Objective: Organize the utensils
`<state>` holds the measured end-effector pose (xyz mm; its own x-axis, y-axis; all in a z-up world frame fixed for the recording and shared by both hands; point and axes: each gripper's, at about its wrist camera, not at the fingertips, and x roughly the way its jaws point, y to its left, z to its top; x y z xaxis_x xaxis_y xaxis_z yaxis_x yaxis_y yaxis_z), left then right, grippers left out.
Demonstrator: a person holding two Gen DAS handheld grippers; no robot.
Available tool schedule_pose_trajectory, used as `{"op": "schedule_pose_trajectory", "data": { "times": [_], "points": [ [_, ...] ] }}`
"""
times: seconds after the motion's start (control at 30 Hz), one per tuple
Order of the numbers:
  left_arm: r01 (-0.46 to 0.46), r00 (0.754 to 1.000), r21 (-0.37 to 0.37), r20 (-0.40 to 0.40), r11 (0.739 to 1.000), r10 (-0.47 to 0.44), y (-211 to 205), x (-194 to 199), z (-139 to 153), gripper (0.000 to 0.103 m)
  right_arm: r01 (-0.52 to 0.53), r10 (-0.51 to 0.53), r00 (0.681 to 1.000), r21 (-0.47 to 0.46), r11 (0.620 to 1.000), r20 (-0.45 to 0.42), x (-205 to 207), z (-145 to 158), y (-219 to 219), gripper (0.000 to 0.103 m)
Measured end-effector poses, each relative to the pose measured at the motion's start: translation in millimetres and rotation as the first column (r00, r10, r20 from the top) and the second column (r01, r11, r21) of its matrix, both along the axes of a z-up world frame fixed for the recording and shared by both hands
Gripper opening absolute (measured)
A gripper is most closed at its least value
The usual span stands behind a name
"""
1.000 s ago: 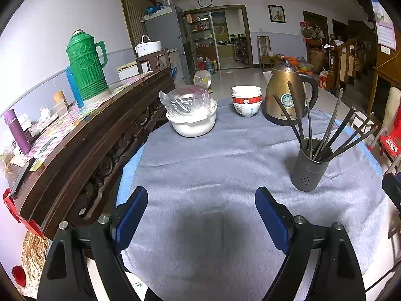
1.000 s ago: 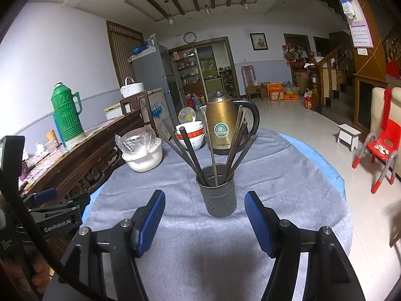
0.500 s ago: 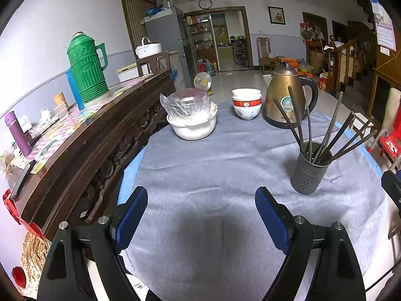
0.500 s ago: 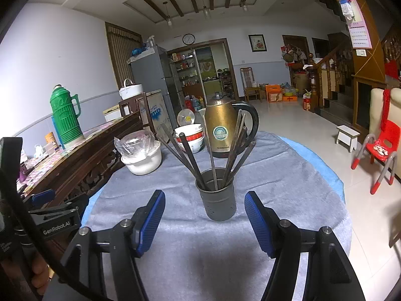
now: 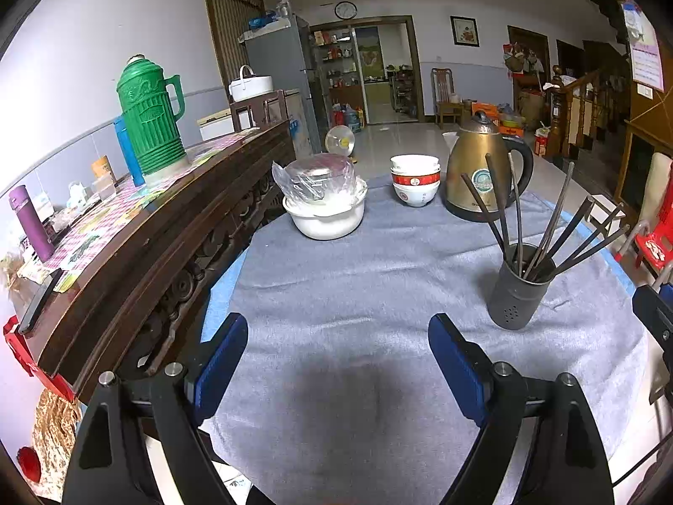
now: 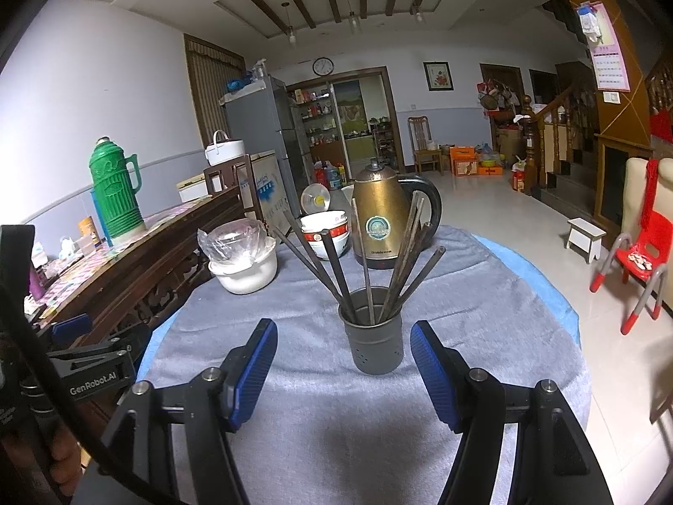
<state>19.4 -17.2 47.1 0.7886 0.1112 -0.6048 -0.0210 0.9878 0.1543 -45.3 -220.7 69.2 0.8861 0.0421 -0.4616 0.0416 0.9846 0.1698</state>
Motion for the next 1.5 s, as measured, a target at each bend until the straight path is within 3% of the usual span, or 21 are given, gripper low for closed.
{"op": "schedule_pose_trajectory", "data": {
  "times": [1.5],
  "points": [
    [-0.004, 1.000, 0.006, 0.001, 1.000, 0.004, 2, -8, 6, 0.088, 0.000, 0.000, 1.000, -0.004, 1.000, 0.031, -13, 15, 5, 0.070]
  ]
}}
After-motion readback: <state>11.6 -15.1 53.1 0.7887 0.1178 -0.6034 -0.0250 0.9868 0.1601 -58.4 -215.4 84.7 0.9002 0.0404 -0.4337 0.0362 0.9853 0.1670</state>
